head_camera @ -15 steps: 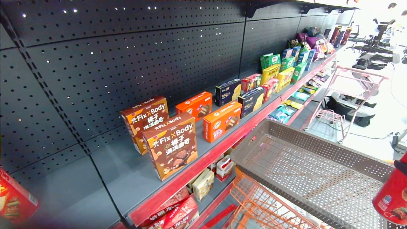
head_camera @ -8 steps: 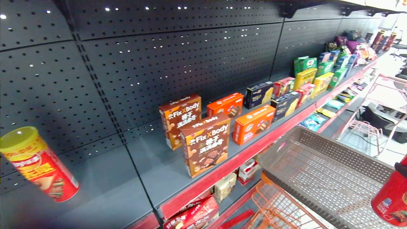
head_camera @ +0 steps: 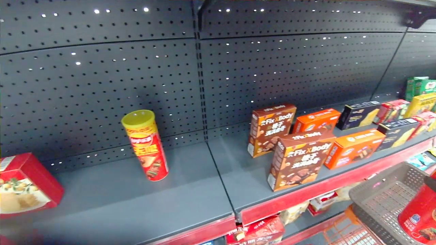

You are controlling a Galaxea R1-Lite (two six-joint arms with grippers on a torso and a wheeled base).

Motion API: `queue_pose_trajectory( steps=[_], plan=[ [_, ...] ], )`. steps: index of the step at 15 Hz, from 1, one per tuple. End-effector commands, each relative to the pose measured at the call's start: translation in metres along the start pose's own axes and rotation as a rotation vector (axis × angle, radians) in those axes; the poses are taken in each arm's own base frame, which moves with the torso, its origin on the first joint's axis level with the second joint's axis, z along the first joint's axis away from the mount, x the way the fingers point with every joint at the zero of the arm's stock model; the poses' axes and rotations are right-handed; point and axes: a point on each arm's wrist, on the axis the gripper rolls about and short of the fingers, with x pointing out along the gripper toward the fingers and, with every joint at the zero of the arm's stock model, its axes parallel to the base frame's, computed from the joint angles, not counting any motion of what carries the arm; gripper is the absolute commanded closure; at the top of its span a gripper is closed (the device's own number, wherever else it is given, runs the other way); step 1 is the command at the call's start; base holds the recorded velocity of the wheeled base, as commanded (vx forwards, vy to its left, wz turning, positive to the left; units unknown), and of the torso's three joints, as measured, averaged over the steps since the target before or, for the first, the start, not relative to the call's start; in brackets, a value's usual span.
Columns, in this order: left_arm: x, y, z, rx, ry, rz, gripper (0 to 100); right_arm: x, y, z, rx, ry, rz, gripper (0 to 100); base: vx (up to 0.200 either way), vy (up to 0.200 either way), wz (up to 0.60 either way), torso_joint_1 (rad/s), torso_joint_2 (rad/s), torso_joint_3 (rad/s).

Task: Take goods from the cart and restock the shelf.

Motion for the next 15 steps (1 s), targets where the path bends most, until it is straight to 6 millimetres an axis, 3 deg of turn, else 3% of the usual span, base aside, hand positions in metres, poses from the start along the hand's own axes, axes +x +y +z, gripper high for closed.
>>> queue_pose_trajectory(
  steps=[1,6,9,15],
  plan=[
    [0.0,0.0,0.0,0.0,0.0,0.0,0,0.001,0.0,-0.001,0.001,0.005,-0.001,100,0.0,0.0,0.6,0.007,0.0,0.007],
    [0.0,0.0,0.0,0.0,-0.002,0.0,0,-0.001,0.001,-0.001,0.024,-0.008,0.043,100,0.0,0.0,0.12,0.0,0.0,0.0],
    [0.0,0.0,0.0,0.0,0.0,0.0,0,-0.023,0.006,-0.003,0.061,-0.1,0.142,100,0.0,0.0,0.0,0.0,0.0,0.0],
    [0.0,0.0,0.0,0.0,-0.002,0.0,0,-0.04,0.004,-0.007,0.068,-0.164,0.032,100,0.0,0.0,0.0,0.0,0.0,0.0]
  ],
)
